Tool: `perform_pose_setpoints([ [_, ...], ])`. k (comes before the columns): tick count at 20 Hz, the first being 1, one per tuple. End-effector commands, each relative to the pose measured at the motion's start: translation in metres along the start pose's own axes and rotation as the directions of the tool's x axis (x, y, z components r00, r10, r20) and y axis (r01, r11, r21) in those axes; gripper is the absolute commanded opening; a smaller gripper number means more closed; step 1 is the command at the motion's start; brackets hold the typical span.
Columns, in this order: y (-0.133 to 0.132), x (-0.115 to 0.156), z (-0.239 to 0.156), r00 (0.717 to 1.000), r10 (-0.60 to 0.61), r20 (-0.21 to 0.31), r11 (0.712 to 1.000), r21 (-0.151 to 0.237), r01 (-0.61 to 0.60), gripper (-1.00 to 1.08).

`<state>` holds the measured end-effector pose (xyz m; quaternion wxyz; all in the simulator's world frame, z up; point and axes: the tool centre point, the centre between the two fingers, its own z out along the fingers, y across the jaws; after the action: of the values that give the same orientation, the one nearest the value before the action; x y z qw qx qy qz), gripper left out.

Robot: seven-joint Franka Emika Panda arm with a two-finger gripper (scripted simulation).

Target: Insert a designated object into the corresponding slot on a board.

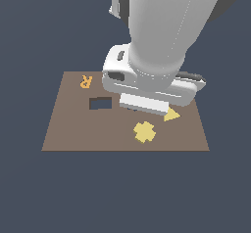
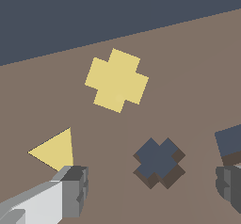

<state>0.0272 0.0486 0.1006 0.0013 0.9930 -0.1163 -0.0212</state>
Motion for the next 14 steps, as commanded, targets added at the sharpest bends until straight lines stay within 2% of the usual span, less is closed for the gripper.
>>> perform_pose_setpoints([
  [1, -0.007, 0.012, 0.010, 0.998, 0.067, -0.008, 0.998, 0.003, -0.067, 1.00],
  [8, -0.019, 0.042, 0.032, 0.975, 0.222, -0.025, 0.975, 0.012, -0.222, 1.00],
  [14, -0.023, 0.060, 0.043, 0.952, 0.304, -0.033, 0.953, 0.018, -0.304, 1.00],
])
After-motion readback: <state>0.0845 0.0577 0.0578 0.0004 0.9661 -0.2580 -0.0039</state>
